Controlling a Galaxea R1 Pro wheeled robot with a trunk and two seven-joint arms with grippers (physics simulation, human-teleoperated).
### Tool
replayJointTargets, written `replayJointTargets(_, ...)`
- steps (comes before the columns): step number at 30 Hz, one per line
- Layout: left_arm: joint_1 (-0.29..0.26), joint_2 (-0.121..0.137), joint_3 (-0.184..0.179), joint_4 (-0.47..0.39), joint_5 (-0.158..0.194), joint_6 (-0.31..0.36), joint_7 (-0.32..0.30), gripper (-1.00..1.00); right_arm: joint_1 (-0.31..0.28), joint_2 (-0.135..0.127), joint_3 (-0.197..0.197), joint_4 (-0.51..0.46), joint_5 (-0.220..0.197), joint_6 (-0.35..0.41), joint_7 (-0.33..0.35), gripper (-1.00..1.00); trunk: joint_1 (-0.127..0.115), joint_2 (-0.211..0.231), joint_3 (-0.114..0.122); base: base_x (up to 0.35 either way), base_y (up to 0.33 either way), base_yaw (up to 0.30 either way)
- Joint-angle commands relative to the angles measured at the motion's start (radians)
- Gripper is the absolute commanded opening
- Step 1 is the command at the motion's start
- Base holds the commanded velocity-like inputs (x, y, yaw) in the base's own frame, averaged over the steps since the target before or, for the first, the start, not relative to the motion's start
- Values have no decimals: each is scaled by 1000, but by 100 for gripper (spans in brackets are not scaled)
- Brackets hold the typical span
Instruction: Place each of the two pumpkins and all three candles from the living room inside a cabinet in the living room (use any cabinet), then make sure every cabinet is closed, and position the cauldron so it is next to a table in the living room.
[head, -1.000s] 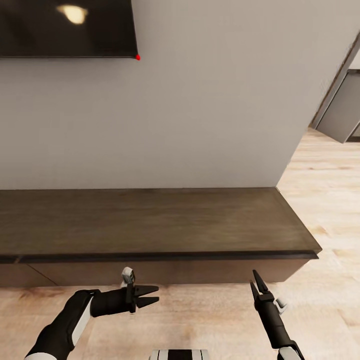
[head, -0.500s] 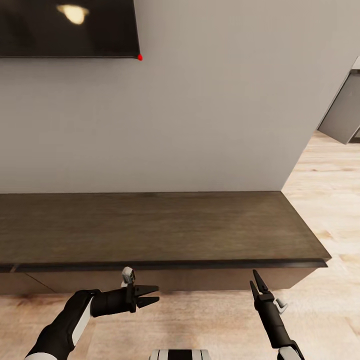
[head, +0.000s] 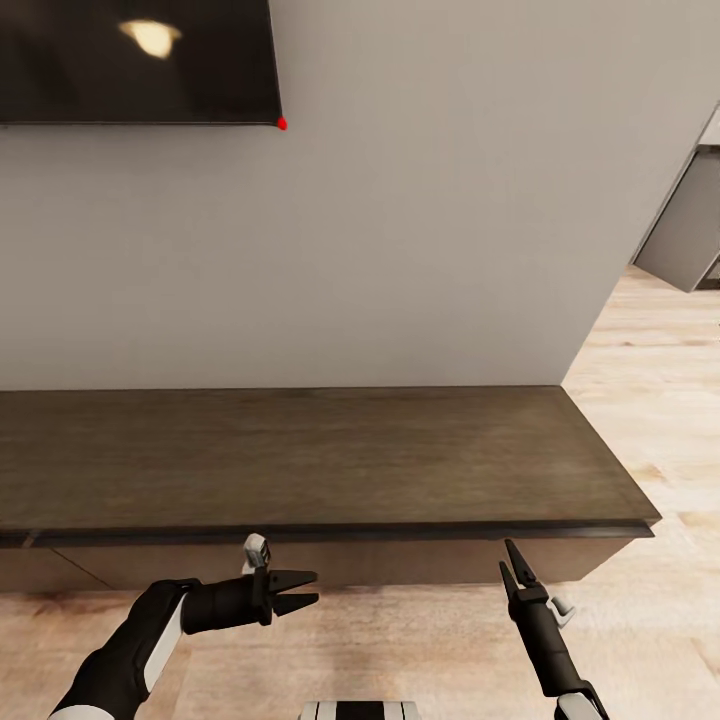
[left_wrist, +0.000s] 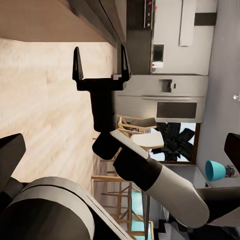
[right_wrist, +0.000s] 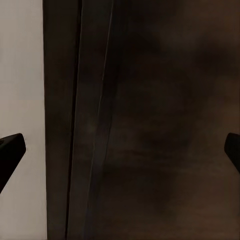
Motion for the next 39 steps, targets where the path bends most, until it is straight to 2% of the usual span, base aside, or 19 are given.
replayJointTargets(1,0,0,0,0,2,10,-2,100,0,0,1,1,-8,6,4,100,0,0,-1,0,0,0)
replayJointTargets(4,0,0,0,0,2,10,-2,100,0,0,1,1,-8,6,4,100,-2,0,11,0,0,0)
replayJointTargets(32,0,-1,-7,3,0,10,-4,100,0,0,1,-1,-5,4,1,100,-2,0,11,18,0,0)
replayJointTargets(39,1,-11,-12,10,-2,9,-5,100,0,0,1,-1,-7,6,1,100,-2,0,11,59,0,0)
